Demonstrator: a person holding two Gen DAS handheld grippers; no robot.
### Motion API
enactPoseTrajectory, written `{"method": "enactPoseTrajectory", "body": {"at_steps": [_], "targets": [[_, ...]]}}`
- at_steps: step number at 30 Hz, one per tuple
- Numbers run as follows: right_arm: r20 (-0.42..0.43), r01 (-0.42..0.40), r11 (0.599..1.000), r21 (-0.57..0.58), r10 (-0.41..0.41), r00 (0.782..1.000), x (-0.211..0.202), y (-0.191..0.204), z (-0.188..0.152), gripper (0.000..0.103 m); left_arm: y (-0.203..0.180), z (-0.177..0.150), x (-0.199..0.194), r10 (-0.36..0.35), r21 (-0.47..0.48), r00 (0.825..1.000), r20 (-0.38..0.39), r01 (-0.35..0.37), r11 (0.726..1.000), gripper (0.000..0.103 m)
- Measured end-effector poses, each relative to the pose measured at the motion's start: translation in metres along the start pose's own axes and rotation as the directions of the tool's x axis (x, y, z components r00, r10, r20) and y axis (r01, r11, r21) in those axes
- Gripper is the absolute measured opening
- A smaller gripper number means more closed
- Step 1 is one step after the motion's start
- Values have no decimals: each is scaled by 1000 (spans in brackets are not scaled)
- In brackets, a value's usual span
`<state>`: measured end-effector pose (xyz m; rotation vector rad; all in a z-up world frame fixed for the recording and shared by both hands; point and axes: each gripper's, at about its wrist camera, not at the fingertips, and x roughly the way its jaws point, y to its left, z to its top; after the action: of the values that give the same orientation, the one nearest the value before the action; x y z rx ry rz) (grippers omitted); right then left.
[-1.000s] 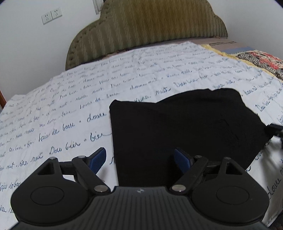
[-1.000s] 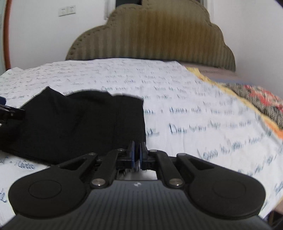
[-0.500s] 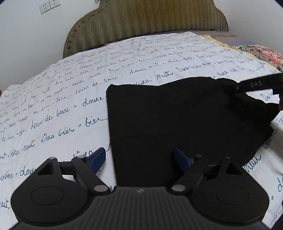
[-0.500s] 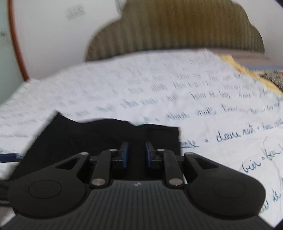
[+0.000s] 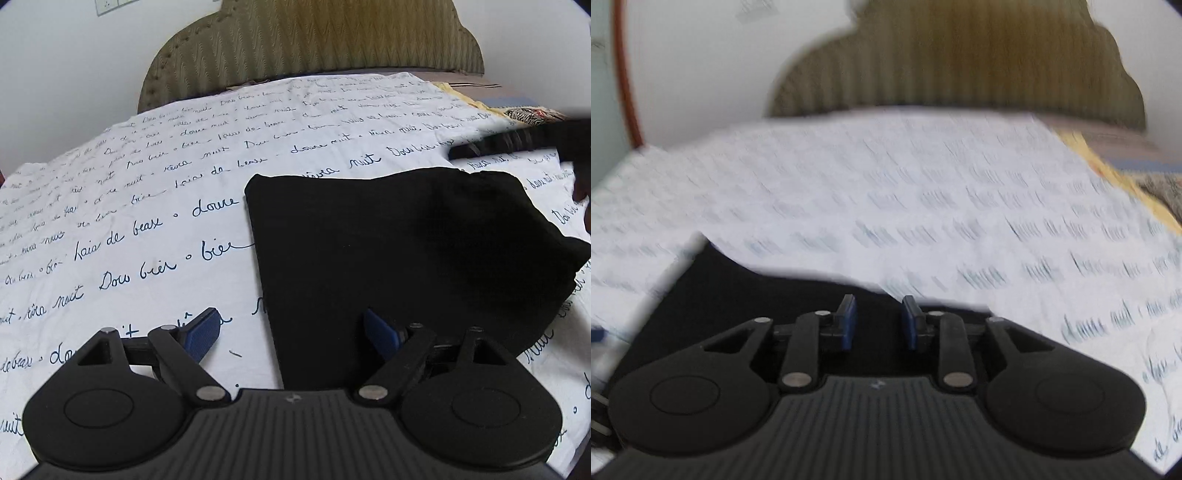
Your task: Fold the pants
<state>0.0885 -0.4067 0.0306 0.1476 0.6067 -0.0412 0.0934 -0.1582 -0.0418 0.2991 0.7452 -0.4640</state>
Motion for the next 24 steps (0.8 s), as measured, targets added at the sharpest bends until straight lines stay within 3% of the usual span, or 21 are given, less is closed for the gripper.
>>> {"method": "enactPoseTrajectory", "body": {"at_steps": [2, 4, 8, 12, 17, 20, 24], "targets": [[8, -102, 995, -15, 103, 995, 10, 28, 11, 26, 3, 0, -2, -7, -23, 1000, 3, 7, 1000, 86], [-40, -154, 986, -58, 152, 988, 36, 57, 15, 25, 6, -1, -8, -2, -23, 1000, 24, 2, 1000, 86], [-168, -204, 972, -114, 184, 969, 96, 101, 12, 25, 17, -5, -17, 54, -1, 997, 49, -54, 999, 86], [-209, -162, 979, -121, 135, 969, 125, 108, 10, 24, 37, -8, -19, 57, -36, 998, 33, -55, 998, 86], [-117, -140, 971, -192, 119, 986, 72, 109, 13, 25, 60, -8, -17, 60, -115, 998, 15, -58, 992, 86], [-67, -67, 969, -238, 52, 996, 25, 93, -5, 29, 65, -8, -21, 38, -141, 999, 21, -34, 989, 86], [9, 62, 990, -125, -62, 998, -40, 41, -36, 39, 54, -6, -29, -17, -120, 999, 52, 23, 993, 86]]}}
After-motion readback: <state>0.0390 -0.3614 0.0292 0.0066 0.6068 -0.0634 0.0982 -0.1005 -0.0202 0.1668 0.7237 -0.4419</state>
